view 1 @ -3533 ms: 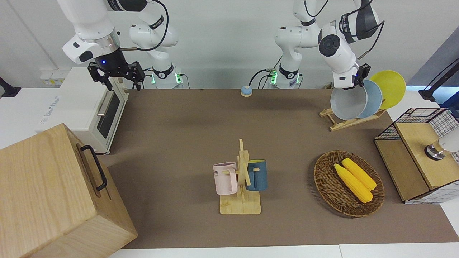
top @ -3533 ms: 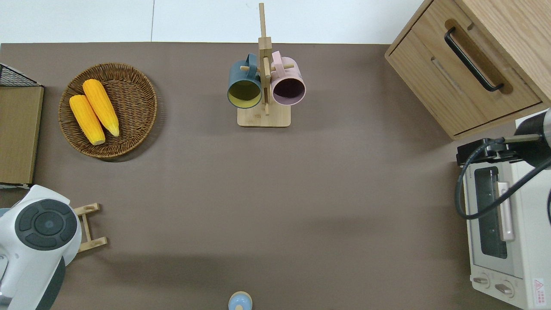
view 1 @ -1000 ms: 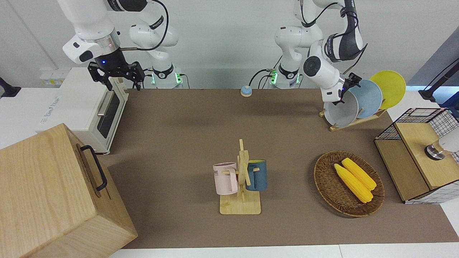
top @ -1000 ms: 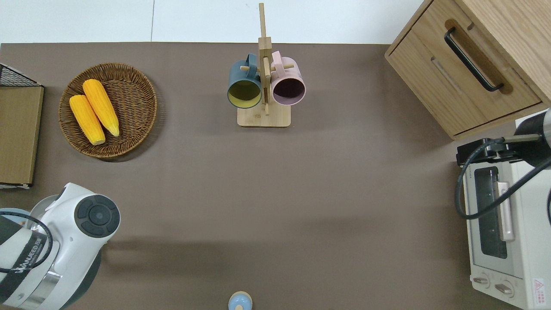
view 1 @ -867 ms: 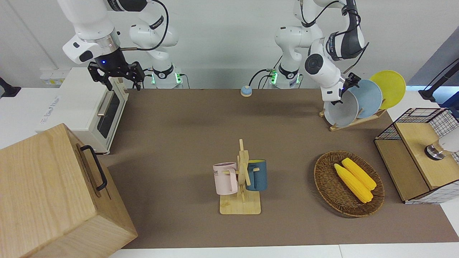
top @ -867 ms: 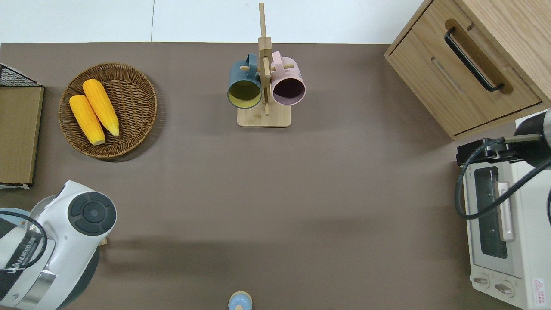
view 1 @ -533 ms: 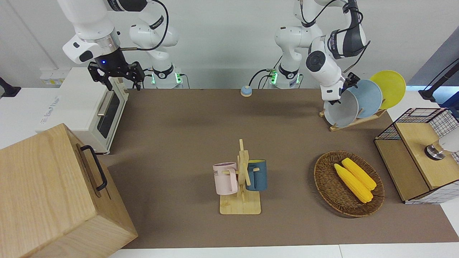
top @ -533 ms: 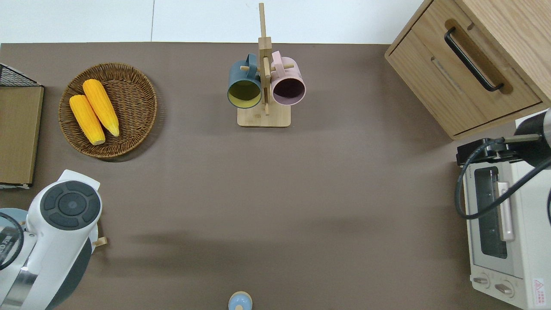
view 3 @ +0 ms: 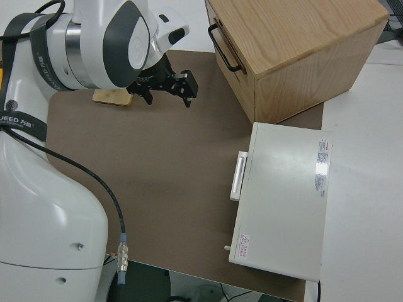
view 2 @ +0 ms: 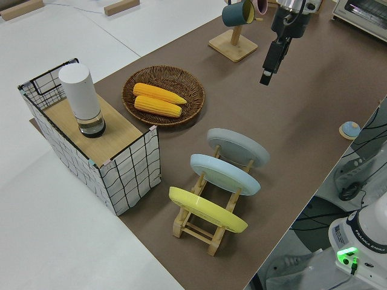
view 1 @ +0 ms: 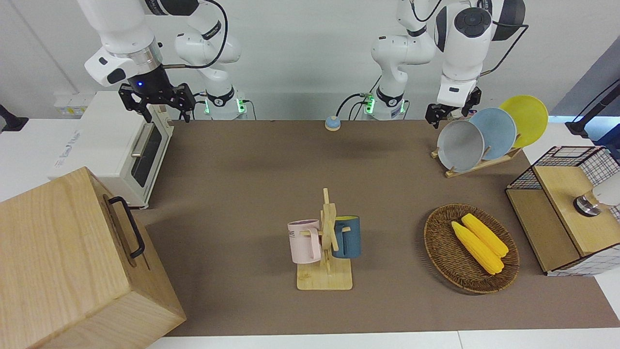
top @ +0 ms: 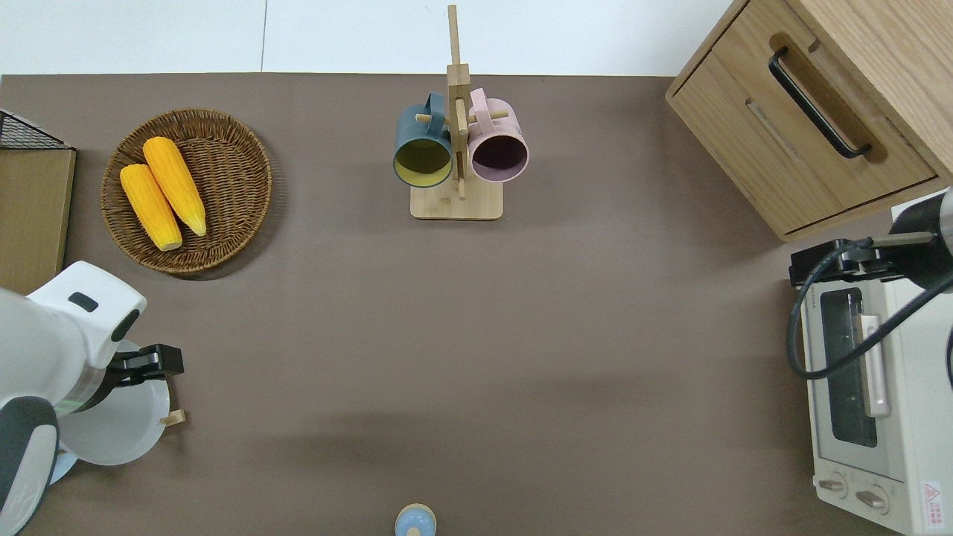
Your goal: Pick gray plate from table and place it on lower plate rack with left arm
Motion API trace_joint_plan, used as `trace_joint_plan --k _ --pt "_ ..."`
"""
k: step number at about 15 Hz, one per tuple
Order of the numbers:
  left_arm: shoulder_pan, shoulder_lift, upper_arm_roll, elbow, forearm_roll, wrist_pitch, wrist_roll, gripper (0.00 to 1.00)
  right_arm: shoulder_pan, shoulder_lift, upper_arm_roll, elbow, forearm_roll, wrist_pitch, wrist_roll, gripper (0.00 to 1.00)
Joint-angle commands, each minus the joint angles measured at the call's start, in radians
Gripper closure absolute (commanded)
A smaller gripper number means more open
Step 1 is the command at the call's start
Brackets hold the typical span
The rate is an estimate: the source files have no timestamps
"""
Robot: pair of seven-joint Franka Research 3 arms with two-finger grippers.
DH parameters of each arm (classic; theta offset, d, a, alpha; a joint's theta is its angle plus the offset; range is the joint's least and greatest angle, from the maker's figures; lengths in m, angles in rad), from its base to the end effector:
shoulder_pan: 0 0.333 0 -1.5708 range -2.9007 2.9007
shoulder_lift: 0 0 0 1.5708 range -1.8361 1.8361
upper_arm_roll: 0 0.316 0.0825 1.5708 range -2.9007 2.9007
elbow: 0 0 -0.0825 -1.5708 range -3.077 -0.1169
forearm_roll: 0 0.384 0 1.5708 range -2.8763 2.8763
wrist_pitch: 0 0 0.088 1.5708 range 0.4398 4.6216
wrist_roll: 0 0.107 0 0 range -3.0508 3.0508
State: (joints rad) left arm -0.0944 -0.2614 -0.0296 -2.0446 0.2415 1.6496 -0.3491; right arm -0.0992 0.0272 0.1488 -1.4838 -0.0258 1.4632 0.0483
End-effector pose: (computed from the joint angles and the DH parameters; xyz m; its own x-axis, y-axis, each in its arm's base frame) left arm 0.4636 -0.0349 0.5445 0.9796 0.1961 -0.0450 0.1768 -0.9456 -0.2731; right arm 0.5517 0.0231 0.6410 0.9989 -0.0014 -0.0464 -0.0003 -0.9997 0.0240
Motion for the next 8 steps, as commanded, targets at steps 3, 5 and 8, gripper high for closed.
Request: trace_joint_plan --k 3,5,8 --pt "-0.007 0.010 0.007 0.049 -0.214 -0.016 0.292 0.00 -0.002 0.002 0.003 0.005 0.004 -0.006 0.004 0.017" --pt "-0.002 0.013 0.010 0.061 -0.232 -0.045 0.298 0.00 -0.002 0.002 0.003 0.005 0.004 -0.006 0.004 0.017" --pt "-0.004 0.014 0.016 0.083 -0.232 -0.062 0.347 0.00 -0.002 0.002 0.003 0.005 0.004 -0.006 0.004 0.017"
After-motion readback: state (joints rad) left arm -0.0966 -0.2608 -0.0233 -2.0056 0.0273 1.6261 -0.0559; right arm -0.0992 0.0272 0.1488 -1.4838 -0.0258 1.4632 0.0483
